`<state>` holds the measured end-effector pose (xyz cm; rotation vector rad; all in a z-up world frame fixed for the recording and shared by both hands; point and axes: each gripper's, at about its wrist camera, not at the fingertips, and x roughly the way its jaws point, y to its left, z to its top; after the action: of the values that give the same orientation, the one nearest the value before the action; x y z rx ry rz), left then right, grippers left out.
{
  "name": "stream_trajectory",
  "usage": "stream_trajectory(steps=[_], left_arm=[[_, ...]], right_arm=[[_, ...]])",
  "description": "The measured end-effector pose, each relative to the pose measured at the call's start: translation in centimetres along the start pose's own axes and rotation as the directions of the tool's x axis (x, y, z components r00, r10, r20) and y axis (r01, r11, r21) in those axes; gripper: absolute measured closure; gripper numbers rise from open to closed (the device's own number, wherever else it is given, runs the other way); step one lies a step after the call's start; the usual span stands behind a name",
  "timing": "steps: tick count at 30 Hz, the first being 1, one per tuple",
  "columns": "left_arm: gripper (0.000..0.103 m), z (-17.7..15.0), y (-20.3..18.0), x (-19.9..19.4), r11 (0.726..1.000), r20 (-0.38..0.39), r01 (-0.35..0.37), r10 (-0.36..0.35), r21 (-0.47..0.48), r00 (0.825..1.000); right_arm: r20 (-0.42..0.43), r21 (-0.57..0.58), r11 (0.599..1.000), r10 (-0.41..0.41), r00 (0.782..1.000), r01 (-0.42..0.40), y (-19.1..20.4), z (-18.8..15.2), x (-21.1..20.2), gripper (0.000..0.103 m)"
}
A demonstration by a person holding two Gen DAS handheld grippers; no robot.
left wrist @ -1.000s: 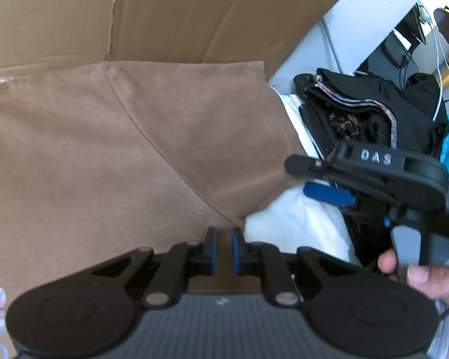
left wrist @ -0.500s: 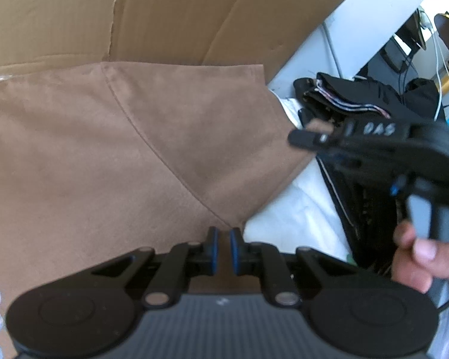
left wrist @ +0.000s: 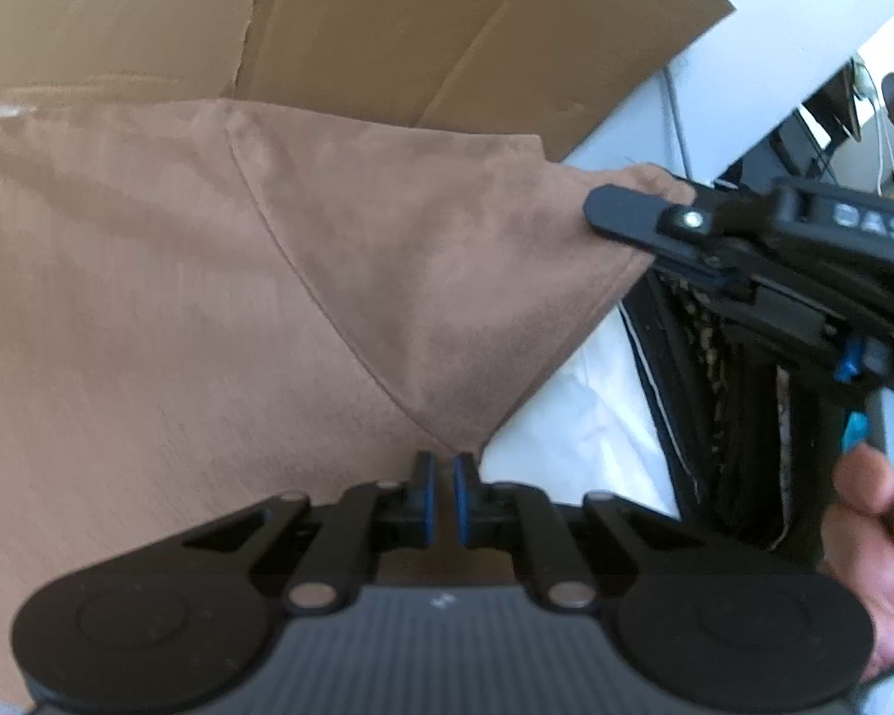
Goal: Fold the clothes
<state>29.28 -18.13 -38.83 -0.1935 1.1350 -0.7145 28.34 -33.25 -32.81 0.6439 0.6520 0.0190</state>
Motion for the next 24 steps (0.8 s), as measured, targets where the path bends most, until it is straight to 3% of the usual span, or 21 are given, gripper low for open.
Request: stream_trajectory(steps=[9, 14, 21, 24], left_arm=[[0.103, -0.4, 1.6, 0.7, 0.981, 0.001, 0.044, -0.044, -0.186, 0.999], [0.103, -0.8, 2.6, 1.1, 0.943, 0.013, 0.077, -0.077, -0.323, 0.997], [0.101, -1.3, 3.7, 1.3, 0.897, 0.021, 0.101, -0.102, -0.429, 0.995], [0.101, -1.6, 4.1, 1.4, 0.866, 0.028, 0.11, -0.111, -0.488, 0.993]], right_arm=[[-0.046, -0.008, 0.998, 0.065, 0.997, -0.066, 0.7, -0.9, -0.7, 0.101], [-0.071, -0.013, 0.995, 0.099, 0.993, -0.1, 1.2, -1.4, -0.9, 0.101], [-0.108, -0.013, 0.991, 0.13, 0.986, -0.132, 1.8, -2.5, -1.2, 0.101], [-0.114, 0.002, 0.991, 0.135, 0.984, -0.136, 1.6, -3.1, -1.5, 0.102]])
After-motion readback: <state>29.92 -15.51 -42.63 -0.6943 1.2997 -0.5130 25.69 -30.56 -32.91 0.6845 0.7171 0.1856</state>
